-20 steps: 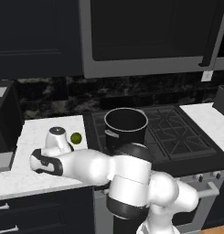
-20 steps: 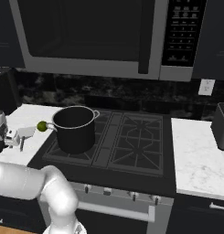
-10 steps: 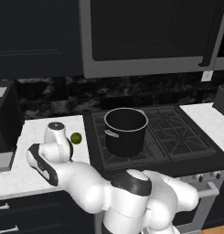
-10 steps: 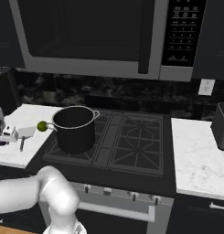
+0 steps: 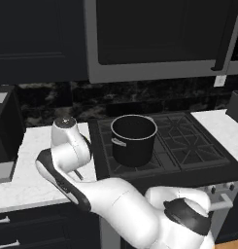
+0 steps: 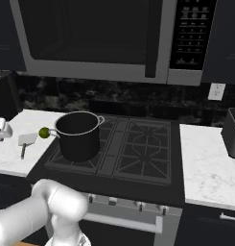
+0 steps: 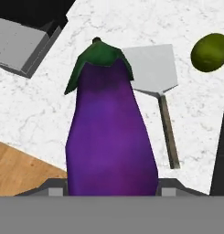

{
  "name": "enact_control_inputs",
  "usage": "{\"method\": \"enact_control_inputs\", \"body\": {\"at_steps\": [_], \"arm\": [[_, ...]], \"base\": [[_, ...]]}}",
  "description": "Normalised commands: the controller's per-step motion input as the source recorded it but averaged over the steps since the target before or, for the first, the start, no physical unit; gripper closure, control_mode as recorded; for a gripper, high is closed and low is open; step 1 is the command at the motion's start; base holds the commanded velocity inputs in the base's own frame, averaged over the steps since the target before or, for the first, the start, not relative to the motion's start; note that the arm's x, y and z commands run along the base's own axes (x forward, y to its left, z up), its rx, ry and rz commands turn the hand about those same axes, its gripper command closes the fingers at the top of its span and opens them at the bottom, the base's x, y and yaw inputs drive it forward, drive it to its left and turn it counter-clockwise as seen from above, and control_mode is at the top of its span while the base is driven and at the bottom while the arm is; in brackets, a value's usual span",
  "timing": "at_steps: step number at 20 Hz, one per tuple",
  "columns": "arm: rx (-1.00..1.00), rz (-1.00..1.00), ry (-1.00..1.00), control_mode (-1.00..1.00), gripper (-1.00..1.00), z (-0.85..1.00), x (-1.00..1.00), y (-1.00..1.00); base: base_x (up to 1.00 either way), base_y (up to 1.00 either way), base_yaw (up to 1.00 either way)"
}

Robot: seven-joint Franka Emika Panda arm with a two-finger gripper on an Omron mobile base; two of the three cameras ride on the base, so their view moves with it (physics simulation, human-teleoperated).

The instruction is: Put the eggplant and lime in the pot. Retrieve the spatula and lightly stir the vegetables in the pot.

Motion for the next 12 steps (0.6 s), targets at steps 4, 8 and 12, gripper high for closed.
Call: {"method": "enact_control_inputs", "body": {"at_steps": [4,8,12], "arm": [[0.0,0.08,-0.06,-1.0,1.0,0.95,-0.48,-0.99],[0.0,0.08,0.0,-1.0,1.0,0.94,-0.24,-0.96],[-0.02,0.08,0.03,-1.0,1.0,0.55,-0.03,-0.82]], "base": [[0.0,0.0,0.0],[0.0,0.0,0.0],[0.0,0.0,0.0]]}}
